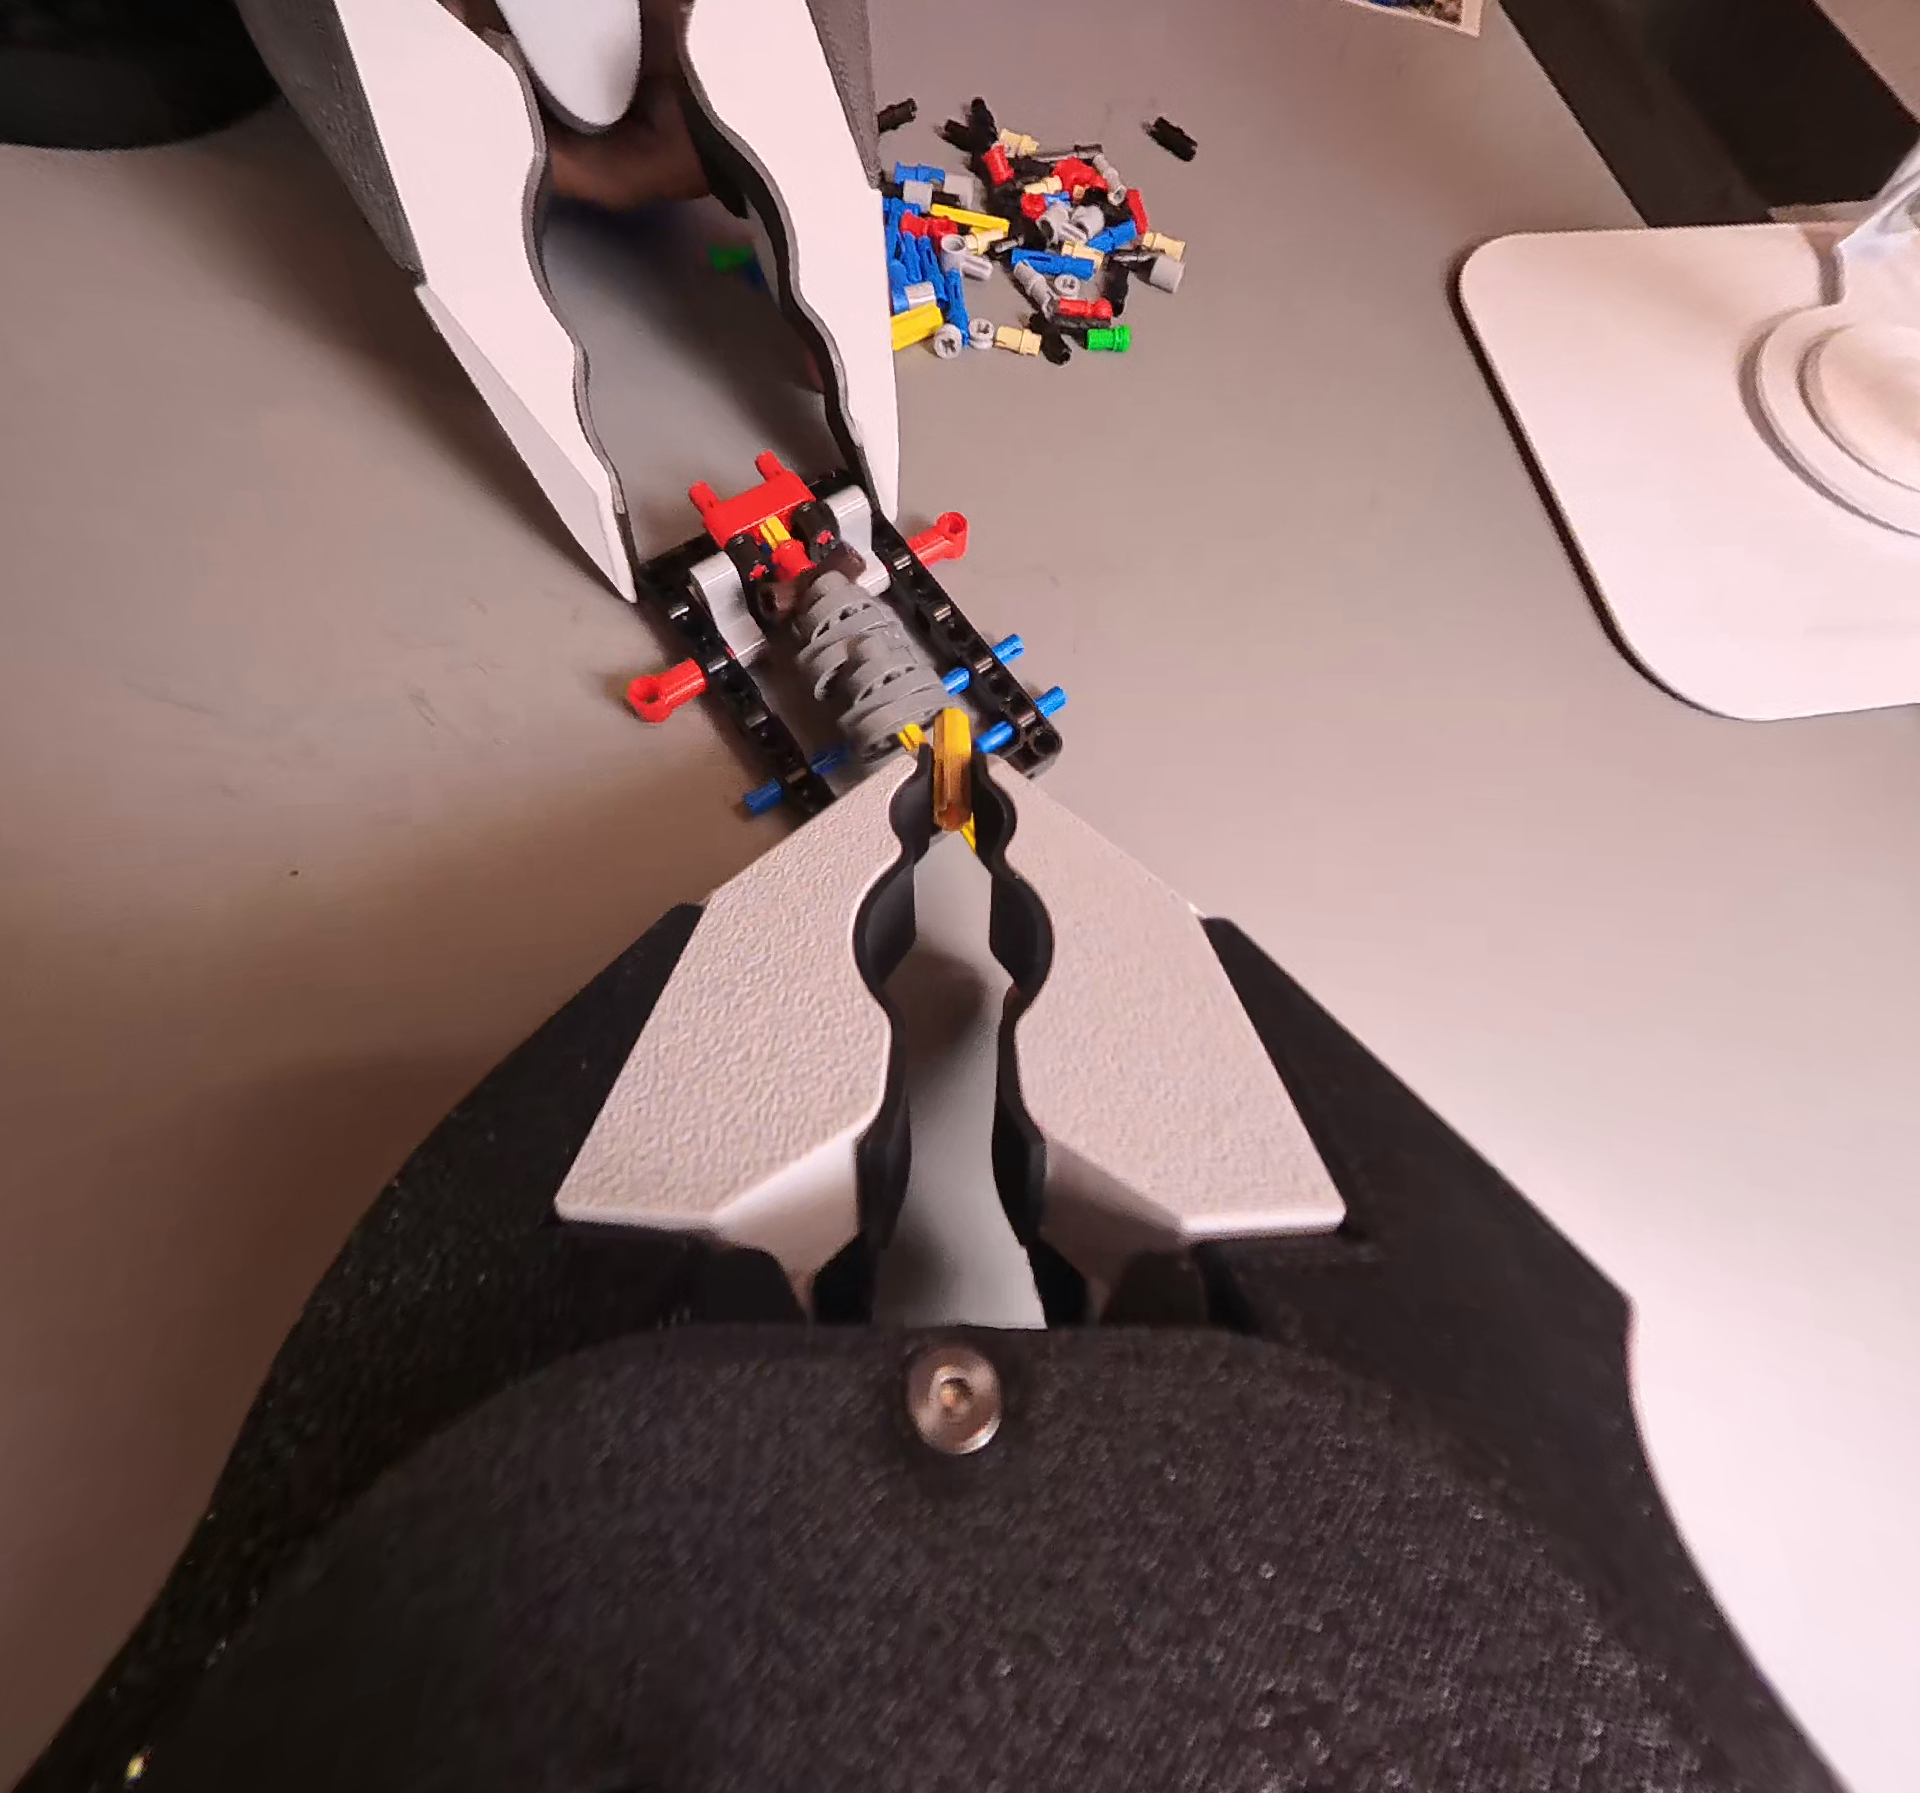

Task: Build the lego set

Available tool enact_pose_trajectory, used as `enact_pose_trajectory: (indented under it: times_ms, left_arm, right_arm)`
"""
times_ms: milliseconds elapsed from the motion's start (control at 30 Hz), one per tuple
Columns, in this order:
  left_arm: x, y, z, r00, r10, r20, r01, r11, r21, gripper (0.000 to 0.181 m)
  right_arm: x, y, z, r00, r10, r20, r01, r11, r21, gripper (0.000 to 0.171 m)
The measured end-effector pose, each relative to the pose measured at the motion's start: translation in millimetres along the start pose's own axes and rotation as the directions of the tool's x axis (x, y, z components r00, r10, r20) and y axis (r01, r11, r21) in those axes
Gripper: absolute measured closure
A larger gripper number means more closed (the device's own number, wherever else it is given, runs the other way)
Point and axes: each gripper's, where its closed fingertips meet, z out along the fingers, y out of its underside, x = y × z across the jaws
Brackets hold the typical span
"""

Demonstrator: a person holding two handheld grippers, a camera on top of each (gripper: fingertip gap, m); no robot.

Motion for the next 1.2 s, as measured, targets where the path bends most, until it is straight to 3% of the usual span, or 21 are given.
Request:
enact_pose_trajectory:
  times_ms: [133, 367, 900, 1000, 1100, 1200]
  left_arm:
    - [0, 0, 0, 1.000, 0.003, 0.003, -0.003, 1.000, 0.006, 0.125]
    - [0, 0, 0, 1.000, 0.007, 0.001, -0.007, 1.000, 0.009, 0.125]
    - [0, 0, -1, 1.000, 0.004, -0.001, -0.004, 1.000, 0.011, 0.123]
    - [3, 1, -3, 1.000, -0.006, -0.016, 0.006, 1.000, -0.001, 0.108]
    - [0, -11, -10, 0.999, -0.047, -0.009, 0.048, 0.998, 0.051, 0.108]
    - [-2, -34, -14, 0.995, -0.104, -0.008, 0.104, 0.985, 0.140, 0.122]
  right_arm:
    - [4, -9, -9, 0.999, 0.036, -0.020, -0.034, 0.997, 0.062, 0.166]
    - [-4, -2, -5, 1.000, 0.022, 0.005, -0.022, 1.000, 0.010, 0.166]
    - [-9, -11, -1, 0.998, 0.054, 0.042, -0.056, 0.996, 0.067, 0.166]
    - [-10, -9, 0, 0.998, 0.054, 0.041, -0.057, 0.996, 0.066, 0.166]
    - [-10, -9, 0, 0.998, 0.054, 0.039, -0.057, 0.996, 0.067, 0.166]
    - [-9, -10, 0, 0.998, 0.053, 0.037, -0.055, 0.996, 0.074, 0.166]
